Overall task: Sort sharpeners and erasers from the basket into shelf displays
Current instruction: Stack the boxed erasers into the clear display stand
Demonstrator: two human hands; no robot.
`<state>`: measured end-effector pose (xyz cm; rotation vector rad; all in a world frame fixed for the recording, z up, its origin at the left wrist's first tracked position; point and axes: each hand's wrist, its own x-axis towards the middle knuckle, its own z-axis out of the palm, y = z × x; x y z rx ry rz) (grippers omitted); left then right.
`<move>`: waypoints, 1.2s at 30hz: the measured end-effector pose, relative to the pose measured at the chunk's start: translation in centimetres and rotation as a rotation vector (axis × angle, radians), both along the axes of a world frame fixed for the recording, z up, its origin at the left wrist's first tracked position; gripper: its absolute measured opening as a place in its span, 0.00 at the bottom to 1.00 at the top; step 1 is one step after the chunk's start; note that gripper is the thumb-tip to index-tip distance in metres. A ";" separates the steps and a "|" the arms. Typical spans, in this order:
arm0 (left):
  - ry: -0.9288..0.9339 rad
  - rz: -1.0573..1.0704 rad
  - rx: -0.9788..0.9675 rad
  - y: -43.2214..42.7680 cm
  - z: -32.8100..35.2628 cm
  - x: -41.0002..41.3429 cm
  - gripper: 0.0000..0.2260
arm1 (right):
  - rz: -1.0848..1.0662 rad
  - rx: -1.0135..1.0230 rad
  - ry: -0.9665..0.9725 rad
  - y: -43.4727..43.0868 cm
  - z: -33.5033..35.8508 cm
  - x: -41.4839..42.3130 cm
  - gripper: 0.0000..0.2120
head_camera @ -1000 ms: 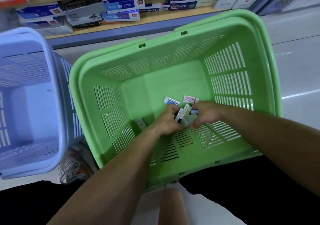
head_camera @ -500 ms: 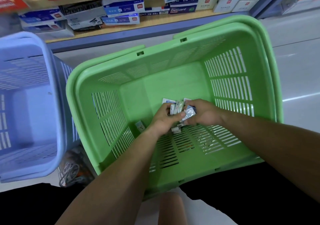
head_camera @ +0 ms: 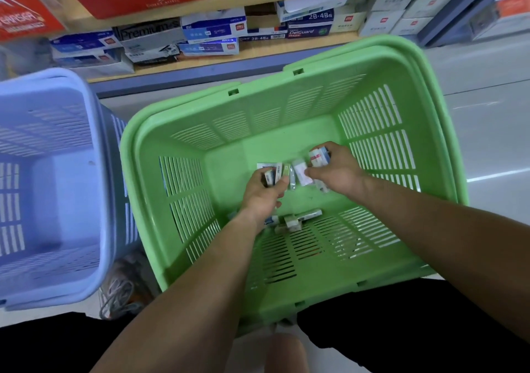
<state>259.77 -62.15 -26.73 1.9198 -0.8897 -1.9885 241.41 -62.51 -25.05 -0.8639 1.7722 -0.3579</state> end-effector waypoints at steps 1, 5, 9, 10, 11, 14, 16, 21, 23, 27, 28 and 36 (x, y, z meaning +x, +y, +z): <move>0.027 -0.019 0.012 -0.1 0.3 -0.1 0.14 | 0.026 0.021 -0.010 -0.2 -0.1 0.4 0.17; 0.097 0.003 0.108 -0.6 0.6 -0.1 0.27 | 0.036 0.055 -0.136 -0.5 -0.3 1.2 0.17; 0.129 0.038 0.115 -0.9 0.1 0.2 0.18 | -0.032 0.058 -0.343 -0.6 0.0 1.4 0.20; 0.140 0.057 0.105 -0.9 0.0 0.2 0.18 | -0.042 0.071 -0.393 -0.6 0.2 1.5 0.21; 0.150 0.077 0.095 -0.9 0.0 0.2 0.18 | -0.047 0.088 -0.438 -0.6 0.3 1.5 0.21; 0.213 0.182 0.122 -1.0 0.1 0.3 0.19 | -0.039 0.127 -0.517 -0.6 0.4 1.3 0.21; 0.255 0.226 0.140 -1.1 0.4 0.2 0.20 | -0.032 0.138 -0.502 -0.6 0.4 1.2 0.18; 0.244 0.296 0.156 -1.8 0.6 0.2 0.22 | -0.033 0.074 -0.406 -0.9 0.7 1.6 0.15; 0.231 0.308 0.163 -2.1 0.7 0.3 0.22 | -0.047 0.064 -0.374 -1.1 0.8 1.5 0.14; 0.194 0.263 0.167 -2.2 1.0 0.4 0.20 | -0.101 0.066 -0.288 -1.5 0.5 1.4 0.13; 0.196 0.250 0.165 -2.1 1.1 0.4 0.21 | -0.113 0.060 -0.270 -1.5 0.5 1.5 0.13; 0.220 0.208 0.156 -1.8 1.4 0.3 0.17 | -0.217 0.104 -0.436 -1.7 0.7 1.9 0.10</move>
